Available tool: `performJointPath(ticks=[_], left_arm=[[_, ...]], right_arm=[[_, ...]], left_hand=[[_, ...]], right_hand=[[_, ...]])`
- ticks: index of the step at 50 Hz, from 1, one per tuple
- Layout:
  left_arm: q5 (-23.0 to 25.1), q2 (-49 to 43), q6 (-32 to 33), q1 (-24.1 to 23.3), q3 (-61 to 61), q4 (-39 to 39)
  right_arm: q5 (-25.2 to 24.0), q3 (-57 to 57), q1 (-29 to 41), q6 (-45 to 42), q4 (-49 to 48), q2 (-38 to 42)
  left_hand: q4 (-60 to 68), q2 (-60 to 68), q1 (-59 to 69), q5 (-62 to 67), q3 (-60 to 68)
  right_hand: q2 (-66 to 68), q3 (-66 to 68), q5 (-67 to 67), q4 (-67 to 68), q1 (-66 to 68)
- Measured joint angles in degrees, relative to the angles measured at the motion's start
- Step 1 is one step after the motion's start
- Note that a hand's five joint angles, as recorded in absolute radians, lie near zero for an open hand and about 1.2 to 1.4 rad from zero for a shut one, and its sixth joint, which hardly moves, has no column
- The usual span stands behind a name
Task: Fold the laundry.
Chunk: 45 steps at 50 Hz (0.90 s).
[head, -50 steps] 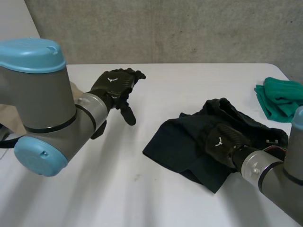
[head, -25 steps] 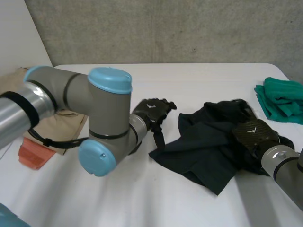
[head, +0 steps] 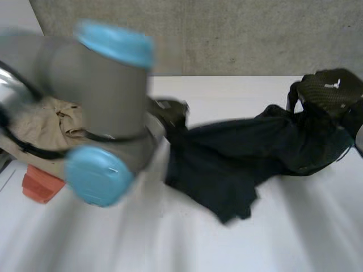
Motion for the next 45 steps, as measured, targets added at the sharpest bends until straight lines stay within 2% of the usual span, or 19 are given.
performJointPath(ticks=[4, 10, 12, 17, 21, 24, 27, 33, 38, 42, 45], left_arm=[[3.5, 12.5, 3.9, 3.0, -5.8, 1.8], [9.7, 18.9, 8.3, 4.7, -11.6, 3.8], [10.3, 17.5, 9.2, 5.0, -12.2, 4.2], [9.3, 7.0, 11.2, 6.7, -8.6, 5.6], [9.2, -1.0, 12.1, 7.9, -1.5, 6.7], [9.9, -4.3, 12.5, 8.8, 5.9, 9.7], [10.2, -4.3, 12.5, 9.5, 11.3, 14.5], [10.1, 1.3, 11.9, 11.2, 17.9, 33.9], [9.8, 5.4, 11.7, 12.2, 14.4, 41.6], [9.7, 7.4, 11.7, 12.9, 8.6, 41.9], [9.6, 9.1, 11.7, 13.5, 0.4, 40.4]], right_arm=[[-2.7, -5.9, -0.9, 0.1, 5.3, 2.7], [-4.1, -12.2, -0.6, 0.2, 12.4, 9.4], [-3.8, -14.0, 0.2, 0.2, 13.9, 12.3], [-0.4, -19.8, 4.0, 1.4, 16.2, 21.7], [5.6, -26.2, 7.6, 4.5, 15.7, 28.9], [10.7, -32.2, 9.6, 9.0, 10.0, 32.0], [13.7, -36.2, 10.9, 12.6, 3.0, 32.6], [19.2, -41.0, 12.8, 20.2, -18.5, 28.9], [19.1, -41.0, 13.1, 22.8, -27.7, 25.8], [16.7, -40.3, 13.0, 23.1, -27.1, 25.3], [13.3, -38.5, 13.0, 22.8, -23.0, 25.8]], left_hand=[[0.0, 0.0, 0.0, 0.0, 0.0], [0.0, 0.0, 0.0, 0.4, 0.0], [0.0, 0.1, 0.0, 0.4, 0.1], [0.1, 0.3, 0.4, 0.4, 0.3], [0.1, 0.3, 0.4, 0.4, 0.3], [0.1, 0.3, 0.4, 0.4, 0.3], [0.1, 0.3, 0.4, 0.4, 0.3], [0.1, 0.3, 0.4, 0.4, 0.3], [0.1, 0.3, 0.4, 0.4, 0.3], [0.1, 0.3, 0.4, 0.4, 0.3], [0.1, 0.3, 0.4, 0.4, 0.3]], right_hand=[[0.0, 0.0, 0.0, 0.1, 2.2], [0.0, 0.6, 0.0, 0.1, 2.5], [0.0, 0.6, 0.0, 0.1, 2.5], [0.0, 0.6, 0.1, 0.1, 2.8], [0.0, 0.6, 0.0, 0.1, 2.8], [0.0, 0.6, 0.1, 0.2, 2.8], [0.0, 0.6, 0.1, 0.2, 2.8], [0.0, 0.6, 0.1, 0.2, 3.2], [0.0, 0.6, 0.1, 0.2, 3.2], [0.0, 0.7, 0.1, 0.2, 3.2], [0.0, 1.0, 0.1, 0.2, 3.2]])
